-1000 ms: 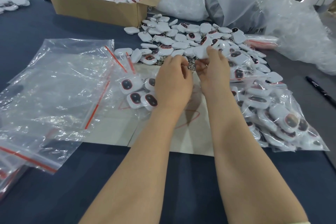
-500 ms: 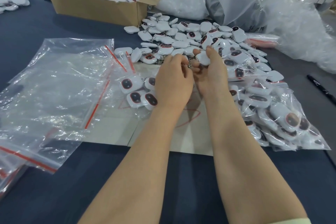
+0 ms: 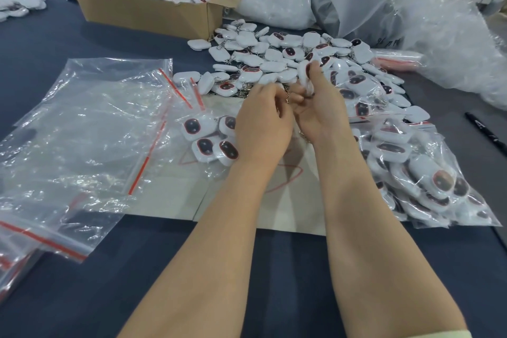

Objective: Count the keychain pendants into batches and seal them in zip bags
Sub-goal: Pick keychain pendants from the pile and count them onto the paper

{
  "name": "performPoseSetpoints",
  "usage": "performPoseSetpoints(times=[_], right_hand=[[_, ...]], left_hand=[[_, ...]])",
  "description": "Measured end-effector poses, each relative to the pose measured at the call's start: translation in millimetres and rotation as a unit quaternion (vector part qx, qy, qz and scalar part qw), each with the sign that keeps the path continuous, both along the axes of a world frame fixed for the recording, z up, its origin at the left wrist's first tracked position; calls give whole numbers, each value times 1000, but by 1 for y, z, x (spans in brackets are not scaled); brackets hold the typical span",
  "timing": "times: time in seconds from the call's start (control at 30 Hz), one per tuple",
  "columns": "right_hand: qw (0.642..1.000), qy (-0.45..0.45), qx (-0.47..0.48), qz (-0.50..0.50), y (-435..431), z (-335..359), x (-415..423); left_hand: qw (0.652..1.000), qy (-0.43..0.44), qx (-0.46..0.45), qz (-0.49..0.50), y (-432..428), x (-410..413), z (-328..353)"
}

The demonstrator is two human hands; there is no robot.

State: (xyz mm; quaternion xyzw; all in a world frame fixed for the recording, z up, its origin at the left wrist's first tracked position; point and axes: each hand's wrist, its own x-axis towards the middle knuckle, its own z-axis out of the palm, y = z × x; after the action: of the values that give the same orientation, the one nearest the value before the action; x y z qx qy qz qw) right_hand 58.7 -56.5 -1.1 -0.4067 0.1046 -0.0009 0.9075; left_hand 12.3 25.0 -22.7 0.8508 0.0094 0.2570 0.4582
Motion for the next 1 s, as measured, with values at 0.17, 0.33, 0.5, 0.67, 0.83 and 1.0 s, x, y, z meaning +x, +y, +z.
performPoseSetpoints(times=[0.17, 0.33, 0.5, 0.67, 0.83, 1.0], right_hand=[[1000, -8, 3, 3, -3, -5, 1], [997, -30, -77, 15, -3, -9, 2], [985, -83, -152, 24, -3, -10, -2], [984, -102, -148, 12, -1, -9, -5], [995, -54, -88, 3, 0, -6, -3], [990, -66, -125, 3, -2, -5, -4]], left_hand=[[1000, -1, -10, 3, 0, 1, 0], [1000, 2, -16, -4, 0, 1, 0], [1000, 1, -17, -6, 0, 1, 0], [1000, -4, -20, -6, 0, 1, -1], [1000, -9, -24, -9, 0, 1, -1], [1000, -4, -27, -10, 0, 1, 0]])
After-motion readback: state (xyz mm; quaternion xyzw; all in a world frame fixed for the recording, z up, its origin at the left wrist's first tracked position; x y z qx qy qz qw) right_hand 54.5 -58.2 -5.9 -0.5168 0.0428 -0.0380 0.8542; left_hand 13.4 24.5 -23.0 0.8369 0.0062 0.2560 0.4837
